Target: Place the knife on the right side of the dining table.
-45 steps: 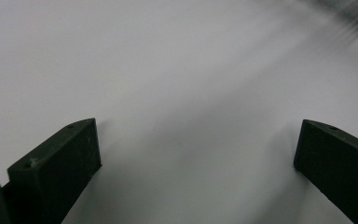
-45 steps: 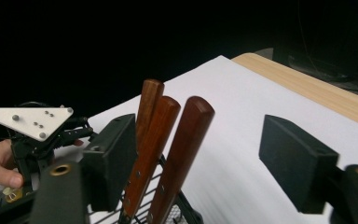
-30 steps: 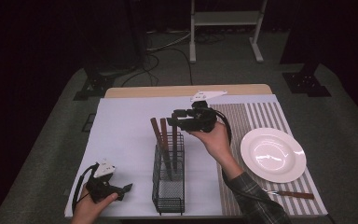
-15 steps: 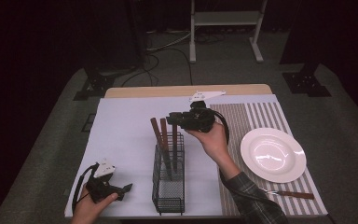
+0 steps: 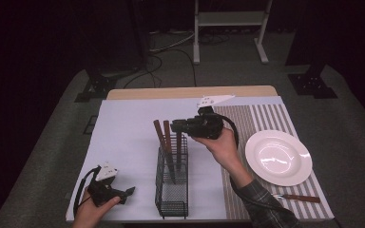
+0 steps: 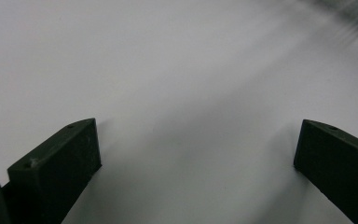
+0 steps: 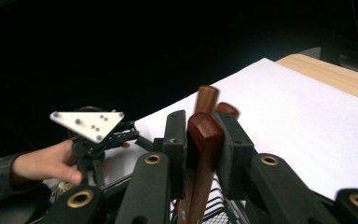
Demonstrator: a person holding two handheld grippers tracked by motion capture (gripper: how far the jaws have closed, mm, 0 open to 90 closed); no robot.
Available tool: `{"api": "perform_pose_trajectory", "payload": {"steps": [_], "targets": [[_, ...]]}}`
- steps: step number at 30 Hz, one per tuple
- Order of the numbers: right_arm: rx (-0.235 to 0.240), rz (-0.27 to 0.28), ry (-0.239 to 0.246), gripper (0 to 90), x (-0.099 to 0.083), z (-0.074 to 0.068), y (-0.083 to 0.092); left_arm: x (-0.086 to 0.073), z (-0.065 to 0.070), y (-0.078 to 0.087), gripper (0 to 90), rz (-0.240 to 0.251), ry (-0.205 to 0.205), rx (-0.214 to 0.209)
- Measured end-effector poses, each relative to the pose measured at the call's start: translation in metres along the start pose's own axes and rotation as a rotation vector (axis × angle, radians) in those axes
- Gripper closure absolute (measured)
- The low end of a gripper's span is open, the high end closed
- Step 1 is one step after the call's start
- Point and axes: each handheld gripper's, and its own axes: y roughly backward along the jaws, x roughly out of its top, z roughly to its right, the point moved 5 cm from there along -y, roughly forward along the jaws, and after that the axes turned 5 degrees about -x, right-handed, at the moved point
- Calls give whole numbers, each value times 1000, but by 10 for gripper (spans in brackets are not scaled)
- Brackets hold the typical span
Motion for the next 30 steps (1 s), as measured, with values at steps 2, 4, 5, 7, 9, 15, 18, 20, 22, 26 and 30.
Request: {"api": "perform_pose_trajectory", "payload": {"steps": [2,4,5,7,9,15,18,20,22,26,30], "targets": [[18,-4,4,764,0,-4,2,0,0,0,0,1,0,0],[19,-6,13,766,0,-6,3,0,0,0,0,-2,0,-1],[16,-5,15,769,0,-8,3,0,0,0,0,-2,0,-1],[15,1,16,771,1,-9,2,0,0,0,0,-2,0,-1],[12,2,14,773,1,-10,1,0,0,0,0,-2,0,-1],[1,-1,19,775,2,-11,-1,0,0,0,0,-2,0,-1],[-4,2,19,776,4,-11,0,0,0,0,0,0,0,-1],[-7,8,17,776,5,-11,2,0,0,0,0,0,0,0],[-8,18,13,777,8,-12,3,0,0,0,0,1,0,0],[-13,40,12,777,13,-12,7,0,0,0,0,1,0,0],[-21,61,21,777,23,-13,15,0,0,0,0,-2,0,-1]]}}
